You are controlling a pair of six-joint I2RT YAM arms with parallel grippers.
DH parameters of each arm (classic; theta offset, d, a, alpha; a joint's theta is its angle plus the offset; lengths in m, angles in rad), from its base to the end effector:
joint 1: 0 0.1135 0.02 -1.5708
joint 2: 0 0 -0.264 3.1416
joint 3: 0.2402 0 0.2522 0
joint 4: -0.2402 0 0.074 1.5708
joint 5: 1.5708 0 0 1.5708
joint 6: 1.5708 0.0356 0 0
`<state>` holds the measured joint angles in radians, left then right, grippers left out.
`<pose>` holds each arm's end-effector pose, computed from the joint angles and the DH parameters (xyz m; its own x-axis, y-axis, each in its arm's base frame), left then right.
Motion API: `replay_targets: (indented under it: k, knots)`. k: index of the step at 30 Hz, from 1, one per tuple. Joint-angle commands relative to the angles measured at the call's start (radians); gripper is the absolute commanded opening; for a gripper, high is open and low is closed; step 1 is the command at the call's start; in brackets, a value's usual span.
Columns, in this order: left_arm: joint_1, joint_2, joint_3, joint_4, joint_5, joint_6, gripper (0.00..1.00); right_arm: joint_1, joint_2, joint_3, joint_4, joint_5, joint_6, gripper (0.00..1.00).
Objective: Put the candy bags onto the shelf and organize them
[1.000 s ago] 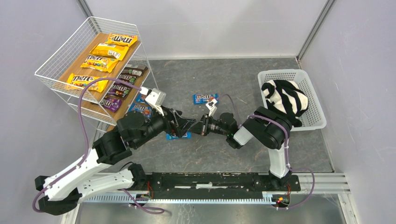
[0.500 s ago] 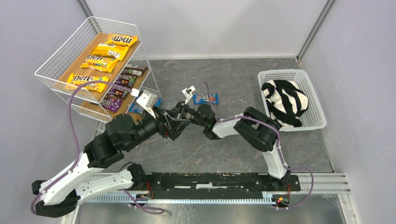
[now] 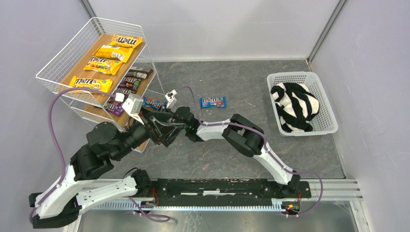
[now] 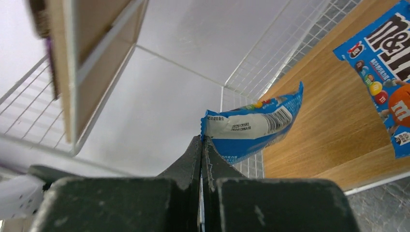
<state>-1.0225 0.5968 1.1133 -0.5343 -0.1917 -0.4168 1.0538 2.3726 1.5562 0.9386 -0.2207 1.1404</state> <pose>0.0548 -0.0766 0.4331 -0.3074 -0.2591 -0.9156 0.6715 0.6227 -0.4017 0.2548 0.4638 0.1729 -0.8433 0.3109 -0.4384 -0.4535 0.0261 0.8909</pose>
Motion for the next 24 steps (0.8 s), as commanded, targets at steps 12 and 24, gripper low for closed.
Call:
replay_targets:
  k: [12,24]
  knots:
    - [-0.001,-0.064,0.042,-0.005,-0.012,0.073,0.90,0.041,0.107,0.155,-0.332,0.294,0.093,0.01]
    - [-0.002,-0.105,0.033,-0.032,-0.039,0.092,0.92,0.070,0.106,0.184,-0.487,0.468,0.135,0.00]
